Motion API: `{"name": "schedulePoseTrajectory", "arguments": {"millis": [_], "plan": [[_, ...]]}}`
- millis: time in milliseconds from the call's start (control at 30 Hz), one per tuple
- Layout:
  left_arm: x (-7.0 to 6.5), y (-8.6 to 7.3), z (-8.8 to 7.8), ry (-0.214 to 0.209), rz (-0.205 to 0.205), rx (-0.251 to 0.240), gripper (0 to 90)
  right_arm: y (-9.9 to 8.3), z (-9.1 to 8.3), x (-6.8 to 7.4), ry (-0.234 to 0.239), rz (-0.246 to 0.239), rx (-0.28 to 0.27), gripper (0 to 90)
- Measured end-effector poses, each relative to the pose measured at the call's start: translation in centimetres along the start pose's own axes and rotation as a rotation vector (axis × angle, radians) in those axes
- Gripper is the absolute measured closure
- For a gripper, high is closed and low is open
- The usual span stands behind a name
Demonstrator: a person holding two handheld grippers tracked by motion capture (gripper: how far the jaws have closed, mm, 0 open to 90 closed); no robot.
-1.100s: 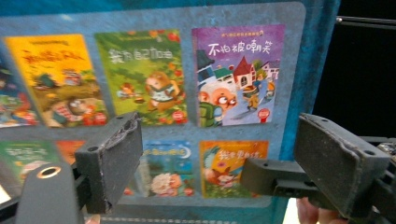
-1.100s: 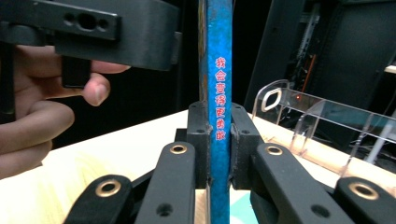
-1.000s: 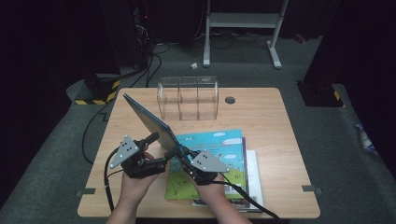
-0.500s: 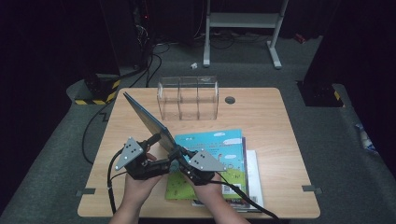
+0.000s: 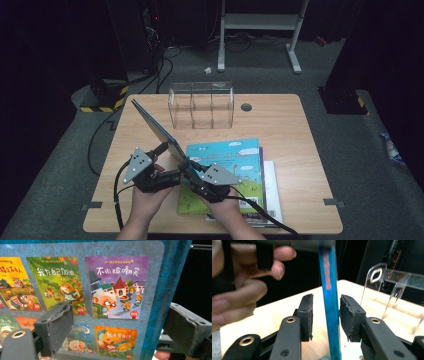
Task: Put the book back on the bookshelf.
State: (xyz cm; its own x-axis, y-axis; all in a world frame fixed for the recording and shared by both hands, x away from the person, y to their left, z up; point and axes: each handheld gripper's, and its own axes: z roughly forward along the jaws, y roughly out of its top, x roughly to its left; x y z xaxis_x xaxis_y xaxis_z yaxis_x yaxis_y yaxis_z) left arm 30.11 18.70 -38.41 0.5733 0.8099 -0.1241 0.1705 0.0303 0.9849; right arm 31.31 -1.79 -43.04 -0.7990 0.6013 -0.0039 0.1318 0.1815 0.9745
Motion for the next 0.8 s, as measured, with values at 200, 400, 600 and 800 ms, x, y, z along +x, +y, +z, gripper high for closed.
{"name": "schedulePoseTrajectory", "arguments": {"millis": [200,400,600,800], "plan": [[-0.2,0.0,0.1,0.013,0.005,0.0,12.2,-0.7,-0.2,-0.2,0.004,0.009,0.042,62.5],[-0.2,0.0,0.1,0.018,0.008,0.002,12.2,-1.1,-0.3,-0.1,0.007,0.018,0.05,62.2],[-0.2,0.0,0.1,0.028,0.027,0.006,12.2,-1.3,-0.1,0.3,0.031,0.012,0.058,62.3],[-0.6,-0.1,0.0,0.068,0.055,0.015,11.9,-1.5,0.4,0.7,0.043,0.005,0.064,61.9]]}}
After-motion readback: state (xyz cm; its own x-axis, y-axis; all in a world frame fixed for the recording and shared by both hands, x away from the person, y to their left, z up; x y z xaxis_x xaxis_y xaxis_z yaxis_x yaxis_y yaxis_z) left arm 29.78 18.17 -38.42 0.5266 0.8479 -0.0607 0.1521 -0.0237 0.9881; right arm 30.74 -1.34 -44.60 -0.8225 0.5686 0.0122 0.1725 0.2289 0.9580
